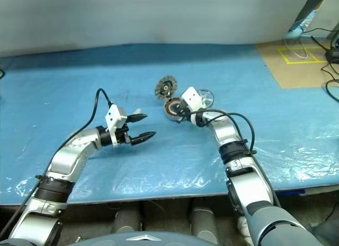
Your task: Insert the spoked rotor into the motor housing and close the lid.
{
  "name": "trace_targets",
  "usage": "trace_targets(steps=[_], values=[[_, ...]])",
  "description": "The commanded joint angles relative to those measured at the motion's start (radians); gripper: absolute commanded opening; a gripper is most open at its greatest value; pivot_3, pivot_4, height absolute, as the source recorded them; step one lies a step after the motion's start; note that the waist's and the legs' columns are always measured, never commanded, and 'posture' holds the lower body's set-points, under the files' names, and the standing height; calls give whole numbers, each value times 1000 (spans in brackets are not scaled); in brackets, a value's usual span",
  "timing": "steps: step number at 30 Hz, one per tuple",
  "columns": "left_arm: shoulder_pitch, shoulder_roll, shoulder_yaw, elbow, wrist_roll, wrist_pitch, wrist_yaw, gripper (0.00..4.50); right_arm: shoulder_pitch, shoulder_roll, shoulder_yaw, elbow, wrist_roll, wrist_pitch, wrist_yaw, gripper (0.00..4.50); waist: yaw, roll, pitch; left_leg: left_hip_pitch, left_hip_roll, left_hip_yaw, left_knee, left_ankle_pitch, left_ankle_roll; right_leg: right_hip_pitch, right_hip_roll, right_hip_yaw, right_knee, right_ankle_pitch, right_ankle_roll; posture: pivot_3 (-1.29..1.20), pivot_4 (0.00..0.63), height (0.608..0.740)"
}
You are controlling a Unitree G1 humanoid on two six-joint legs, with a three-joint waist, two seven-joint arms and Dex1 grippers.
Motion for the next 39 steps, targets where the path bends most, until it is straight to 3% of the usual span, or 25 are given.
trace_targets(steps=[1,5,12,21,25,30,34,39], values=[[-9,-4,5,-39,-10,-6,2,4147,-13,-9,13,16,-28,-20,-18,29,1,0,0,0,0,0,0,0,0,0,0,0,0,0,0,0,150,740],[-5,-5,5,-38,-9,-10,-1,4147,4,-7,25,86,-51,-18,-29,29,1,0,0,1,0,0,1,0,0,0,0,0,1,0,0,0,150,740],[4,3,11,-26,-7,-25,-13,4147,-43,38,-79,197,32,196,-104,29,-1,0,0,12,0,2,1,0,0,8,0,2,2,0,-1,0,150,740],[-4,6,10,-19,-8,-23,-26,4147,-41,69,-68,40,74,320,-98,29,-1,0,0,16,0,4,-1,0,0,10,0,3,2,0,-2,0,150,740],[-14,3,10,-16,-8,-20,-26,4147,6,91,-130,-180,234,370,16,29,1,0,0,15,0,5,-7,0,0,9,0,3,-3,0,-2,0,150,740],[-14,4,10,-18,-11,-17,-28,4147,-19,109,-237,-244,320,342,-42,29,2,1,0,-1,0,5,-7,1,1,-6,1,2,-3,3,2,0,150,740],[-19,3,10,-25,-16,-6,-26,4147,-53,93,-248,-201,302,302,-74,29,2,1,0,-1,1,5,-7,0,0,-6,1,1,-2,3,2,0,150,740],[-22,4,11,-31,-18,1,-23,4147,-42,35,-120,-133,155,190,-67,29,1,1,0,-1,1,5,-6,0,0,-6,1,1,-1,1,-2,0,150,740]])
